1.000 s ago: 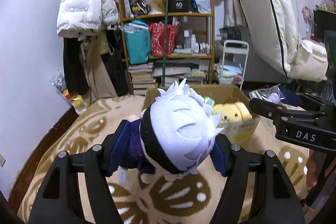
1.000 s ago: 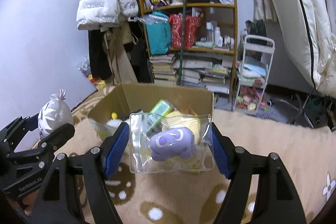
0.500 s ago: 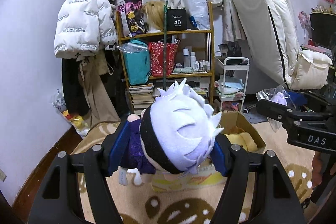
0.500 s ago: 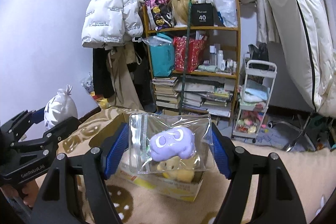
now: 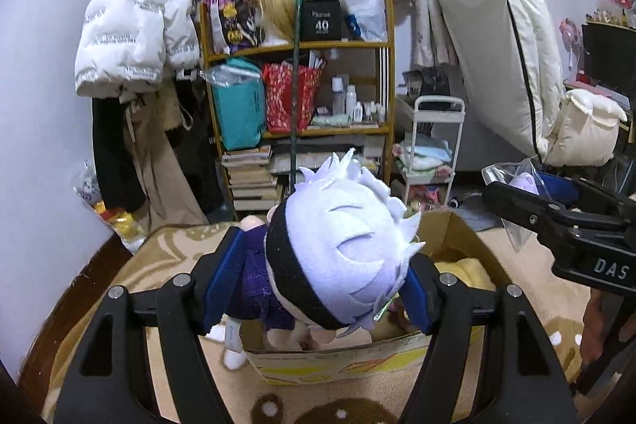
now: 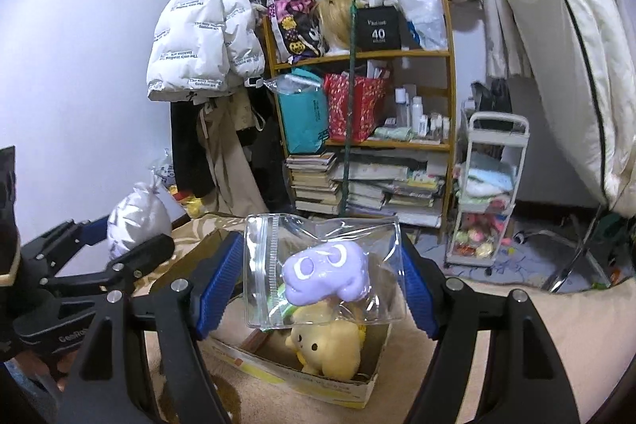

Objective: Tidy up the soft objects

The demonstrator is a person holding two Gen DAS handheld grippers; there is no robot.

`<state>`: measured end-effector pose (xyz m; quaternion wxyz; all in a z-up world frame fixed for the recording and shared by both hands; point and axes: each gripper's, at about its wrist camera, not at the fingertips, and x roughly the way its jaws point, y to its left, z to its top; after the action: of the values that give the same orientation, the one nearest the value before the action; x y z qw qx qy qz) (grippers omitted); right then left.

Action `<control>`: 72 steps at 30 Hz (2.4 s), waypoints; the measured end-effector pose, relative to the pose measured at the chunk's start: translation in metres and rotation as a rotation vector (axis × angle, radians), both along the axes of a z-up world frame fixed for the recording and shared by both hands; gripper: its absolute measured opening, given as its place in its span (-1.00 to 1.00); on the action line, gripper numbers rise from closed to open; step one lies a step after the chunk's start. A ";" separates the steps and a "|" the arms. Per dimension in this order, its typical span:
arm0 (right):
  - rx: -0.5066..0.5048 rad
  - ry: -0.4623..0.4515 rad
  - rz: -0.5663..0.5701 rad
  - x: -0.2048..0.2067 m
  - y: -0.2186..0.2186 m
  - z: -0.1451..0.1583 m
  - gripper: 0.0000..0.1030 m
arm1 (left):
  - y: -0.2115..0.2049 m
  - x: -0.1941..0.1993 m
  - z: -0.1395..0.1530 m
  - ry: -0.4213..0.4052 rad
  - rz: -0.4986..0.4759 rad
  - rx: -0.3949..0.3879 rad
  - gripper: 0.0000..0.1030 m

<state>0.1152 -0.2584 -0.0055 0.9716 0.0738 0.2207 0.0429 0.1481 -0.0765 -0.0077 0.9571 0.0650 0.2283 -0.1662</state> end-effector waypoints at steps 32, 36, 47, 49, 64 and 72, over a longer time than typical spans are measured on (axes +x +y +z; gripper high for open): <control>0.114 0.041 0.010 0.016 -0.009 -0.040 0.97 | 0.008 0.019 -0.030 0.091 0.030 0.005 0.95; 0.101 0.032 -0.017 0.007 -0.011 -0.033 1.00 | 0.013 0.009 -0.026 0.080 0.047 0.036 0.95; 0.040 0.006 -0.052 -0.030 -0.009 -0.008 1.00 | 0.027 -0.037 0.000 0.015 0.071 0.070 0.96; 0.038 0.002 -0.058 -0.039 -0.008 -0.004 1.00 | 0.032 -0.045 0.003 0.005 0.076 0.071 0.96; 0.045 -0.075 -0.133 -0.115 -0.019 0.033 1.00 | 0.065 -0.110 0.027 -0.050 0.122 0.049 0.96; 0.044 -0.067 -0.144 -0.140 -0.019 0.035 1.00 | 0.074 -0.136 0.032 -0.061 0.116 0.054 0.96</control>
<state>-0.0247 -0.2774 0.0294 0.9772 0.1092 0.1811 -0.0196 0.0119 -0.0022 0.0242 0.9695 0.0825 0.2070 -0.1023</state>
